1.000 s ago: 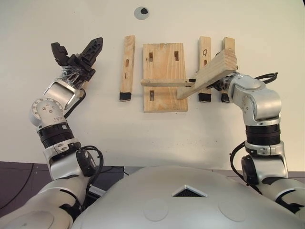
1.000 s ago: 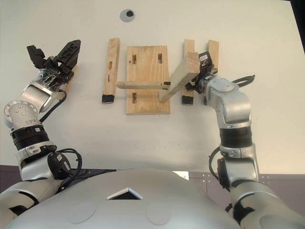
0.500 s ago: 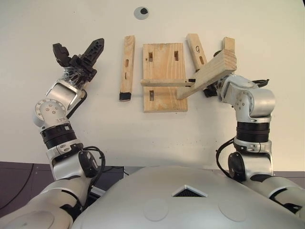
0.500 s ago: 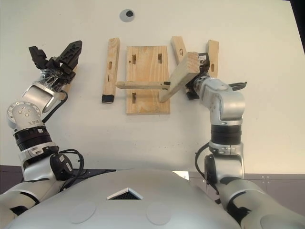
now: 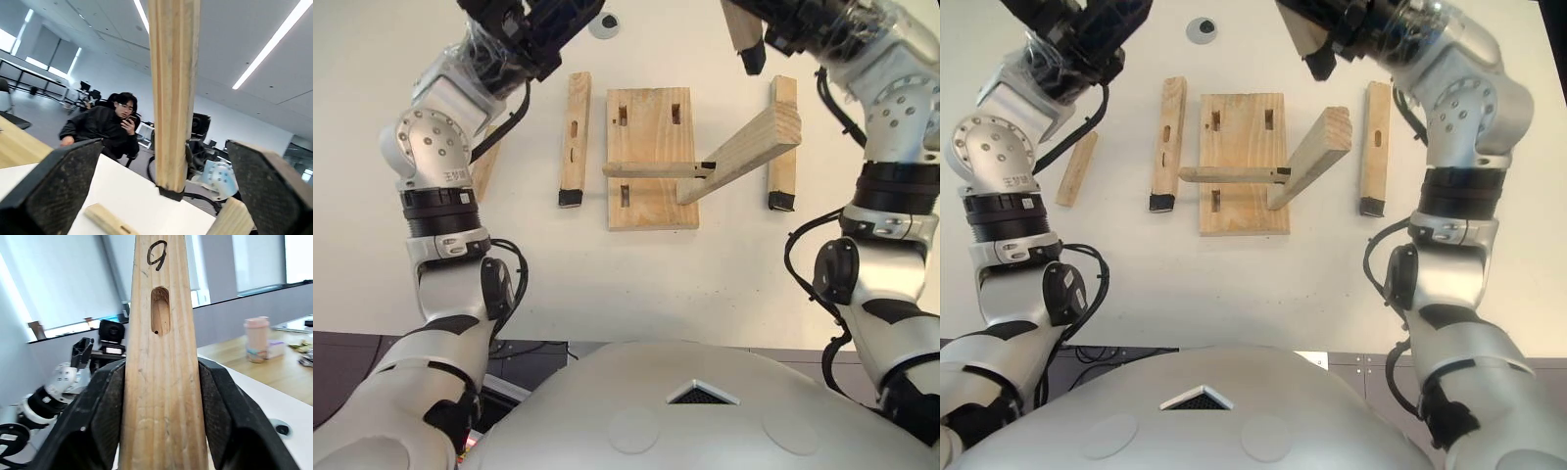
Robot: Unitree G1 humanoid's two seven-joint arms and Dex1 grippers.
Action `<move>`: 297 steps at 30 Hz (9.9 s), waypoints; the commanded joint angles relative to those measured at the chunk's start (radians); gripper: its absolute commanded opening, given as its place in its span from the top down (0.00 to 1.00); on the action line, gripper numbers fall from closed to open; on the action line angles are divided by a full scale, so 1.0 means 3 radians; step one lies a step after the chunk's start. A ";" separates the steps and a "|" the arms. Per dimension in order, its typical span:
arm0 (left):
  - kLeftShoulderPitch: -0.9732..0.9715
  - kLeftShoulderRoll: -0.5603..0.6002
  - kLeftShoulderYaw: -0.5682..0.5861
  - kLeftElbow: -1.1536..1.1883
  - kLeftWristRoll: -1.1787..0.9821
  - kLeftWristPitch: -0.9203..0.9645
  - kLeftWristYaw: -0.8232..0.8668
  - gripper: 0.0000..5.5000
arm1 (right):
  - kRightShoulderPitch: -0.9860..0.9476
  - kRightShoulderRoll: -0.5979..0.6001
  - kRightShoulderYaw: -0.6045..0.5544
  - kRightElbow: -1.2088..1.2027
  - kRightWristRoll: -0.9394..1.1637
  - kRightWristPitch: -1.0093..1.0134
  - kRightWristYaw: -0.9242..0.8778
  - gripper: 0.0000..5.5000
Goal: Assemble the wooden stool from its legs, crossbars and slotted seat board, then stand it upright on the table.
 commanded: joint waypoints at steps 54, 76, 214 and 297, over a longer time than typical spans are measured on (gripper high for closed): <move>0.0575 0.0481 -0.0034 0.0236 0.0790 -0.0904 -0.0745 0.62 | 0.0084 -0.0358 0.0007 0.0613 -0.0449 -0.0473 -0.0298 0.30; 0.1306 0.0639 -0.0365 -0.0028 0.1090 -0.1145 -0.0959 0.62 | 0.0302 -0.0331 -0.0059 0.0686 -0.0468 -0.0562 -0.0479 0.30; -0.0400 0.0507 -0.1893 0.1917 0.3681 -0.3228 0.0967 0.28 | 0.3367 -0.2085 -0.0008 -0.2380 0.0357 0.0374 0.0420 0.30; 0.2342 0.1035 0.0603 -0.0571 0.1877 -0.1510 0.0861 0.28 | 0.1516 -0.0593 0.0782 -0.0919 -0.2170 -0.0281 -0.1930 0.30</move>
